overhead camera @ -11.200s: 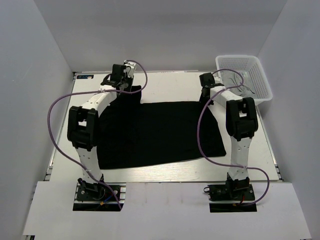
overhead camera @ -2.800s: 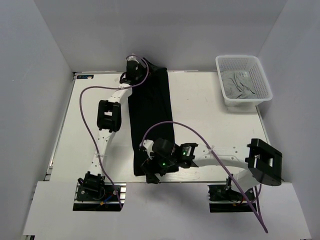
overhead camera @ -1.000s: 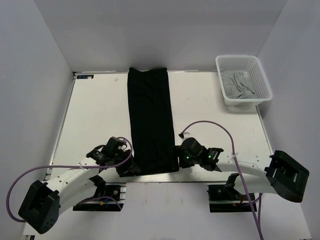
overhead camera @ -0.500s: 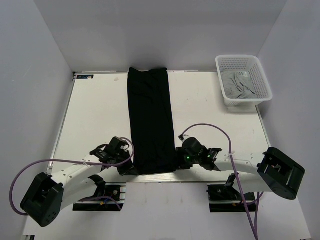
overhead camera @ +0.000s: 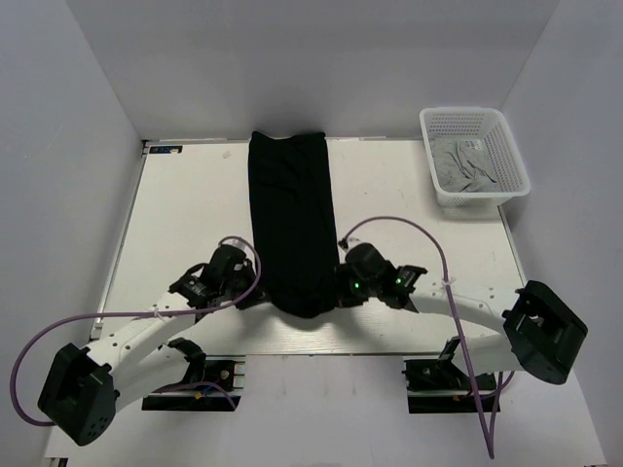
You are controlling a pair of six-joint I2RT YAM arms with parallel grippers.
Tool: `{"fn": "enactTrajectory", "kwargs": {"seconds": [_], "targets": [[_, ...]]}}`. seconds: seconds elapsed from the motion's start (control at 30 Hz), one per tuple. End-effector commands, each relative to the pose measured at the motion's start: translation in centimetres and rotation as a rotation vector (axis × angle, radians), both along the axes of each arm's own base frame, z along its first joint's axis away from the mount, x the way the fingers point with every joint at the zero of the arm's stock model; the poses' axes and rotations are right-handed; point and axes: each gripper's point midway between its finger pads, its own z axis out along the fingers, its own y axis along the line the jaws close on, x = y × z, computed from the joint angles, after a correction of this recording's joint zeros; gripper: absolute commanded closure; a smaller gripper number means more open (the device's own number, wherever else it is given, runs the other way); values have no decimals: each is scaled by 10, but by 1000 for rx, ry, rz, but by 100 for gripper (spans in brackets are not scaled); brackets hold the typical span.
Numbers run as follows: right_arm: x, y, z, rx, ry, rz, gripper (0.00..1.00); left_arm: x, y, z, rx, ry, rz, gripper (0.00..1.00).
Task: Fold and stack the t-shirts
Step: Grab the bottom of the folded rectangular tshirt with both arms, then fold the folded rectangular tshirt in 1/3 of the way
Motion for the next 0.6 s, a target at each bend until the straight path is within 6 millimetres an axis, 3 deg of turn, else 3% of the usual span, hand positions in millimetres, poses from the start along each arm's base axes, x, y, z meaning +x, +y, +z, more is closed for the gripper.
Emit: {"fn": "enactTrajectory", "kwargs": {"seconds": [0.0,0.03,0.07,0.1,0.13,0.2,0.23,0.3,0.33,0.37,0.4,0.47,0.53,0.57], "targets": [[50,5,32,-42,-130,-62,100,50,0,41,11,-204,85,100],[55,1,24,-76,-109,-73,100,62,1,46,20,-218,111,100],[66,0,29,-74,-119,-98,100,69,0,50,24,-235,123,100],[80,8,47,-55,-158,-96,100,78,-1,56,25,-264,141,100],[88,7,42,-73,-148,-106,100,85,-2,59,31,-275,152,100],[115,15,62,-54,-197,-114,100,104,-5,70,54,-312,173,100],[128,19,68,-51,-202,-123,100,118,-9,87,47,-347,192,100],[148,21,74,-67,-220,-119,100,133,1,82,144,-341,241,100],[162,26,83,-54,-233,-122,100,147,1,97,150,-377,261,100],[173,25,78,-73,-236,-124,100,153,1,99,164,-378,270,100],[186,32,101,-46,-270,-130,100,161,7,95,207,-374,289,100],[201,31,92,-51,-251,-129,100,176,8,109,223,-401,310,100],[218,34,102,-22,-258,-132,100,193,16,120,236,-424,348,100],[221,35,96,-31,-247,-132,100,199,14,116,251,-424,335,100]]}}
